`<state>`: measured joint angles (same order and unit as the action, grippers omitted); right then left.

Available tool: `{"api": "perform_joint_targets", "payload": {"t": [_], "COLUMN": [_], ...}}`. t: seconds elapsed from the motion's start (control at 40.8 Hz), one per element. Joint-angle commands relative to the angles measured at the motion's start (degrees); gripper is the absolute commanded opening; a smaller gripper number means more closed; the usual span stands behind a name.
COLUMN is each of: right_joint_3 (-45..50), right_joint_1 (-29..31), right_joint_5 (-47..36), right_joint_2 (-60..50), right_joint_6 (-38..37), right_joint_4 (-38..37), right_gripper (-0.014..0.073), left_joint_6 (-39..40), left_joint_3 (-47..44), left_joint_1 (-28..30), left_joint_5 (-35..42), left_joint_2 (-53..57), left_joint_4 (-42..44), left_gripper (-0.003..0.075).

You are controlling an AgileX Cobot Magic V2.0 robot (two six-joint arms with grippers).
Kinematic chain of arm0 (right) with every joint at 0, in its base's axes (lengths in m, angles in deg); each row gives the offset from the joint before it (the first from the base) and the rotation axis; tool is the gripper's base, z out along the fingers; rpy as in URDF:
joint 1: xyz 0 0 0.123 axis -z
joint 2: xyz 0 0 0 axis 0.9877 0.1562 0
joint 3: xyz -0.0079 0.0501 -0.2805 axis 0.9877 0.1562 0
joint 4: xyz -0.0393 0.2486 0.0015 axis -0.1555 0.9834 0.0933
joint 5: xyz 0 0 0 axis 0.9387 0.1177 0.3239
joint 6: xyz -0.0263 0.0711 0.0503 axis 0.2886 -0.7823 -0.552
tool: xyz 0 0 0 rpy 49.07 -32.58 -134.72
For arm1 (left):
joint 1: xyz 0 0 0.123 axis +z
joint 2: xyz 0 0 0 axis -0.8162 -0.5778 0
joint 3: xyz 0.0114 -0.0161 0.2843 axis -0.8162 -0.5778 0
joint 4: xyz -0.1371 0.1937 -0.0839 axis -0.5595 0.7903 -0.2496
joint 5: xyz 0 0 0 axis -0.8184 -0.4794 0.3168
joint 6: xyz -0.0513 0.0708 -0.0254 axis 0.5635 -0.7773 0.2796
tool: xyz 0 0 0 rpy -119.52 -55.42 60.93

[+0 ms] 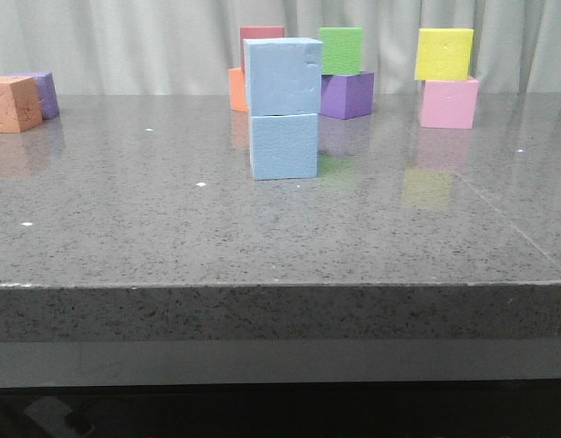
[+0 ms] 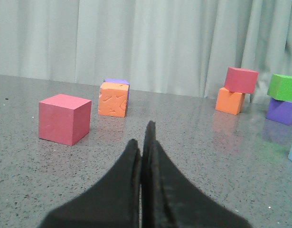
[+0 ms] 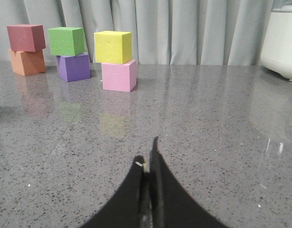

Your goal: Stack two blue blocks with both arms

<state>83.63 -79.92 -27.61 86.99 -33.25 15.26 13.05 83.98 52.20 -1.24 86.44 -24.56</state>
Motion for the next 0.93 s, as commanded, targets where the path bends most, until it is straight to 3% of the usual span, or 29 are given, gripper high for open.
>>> {"api": "perform_joint_targets", "payload": {"t": [0.0, 0.908], "right_joint_3": [-0.3, -0.3], "right_joint_1": [0.1, -1.1], "right_joint_5": [-4.2, -4.2], "right_joint_2": [-1.1, -1.1], "right_joint_6": [-0.3, -0.3], "right_joint_4": [-0.7, -0.7], "right_gripper": [-0.0067, -0.0067], "left_joint_6": [0.3, 0.3], "left_joint_3": [0.0, 0.0], "left_joint_1": [-0.2, -0.2], "left_joint_5": [4.6, 4.6], "left_joint_2": [1.0, 1.0], "left_joint_4": [-0.4, -0.4], "left_gripper": [-0.002, -0.002]}}
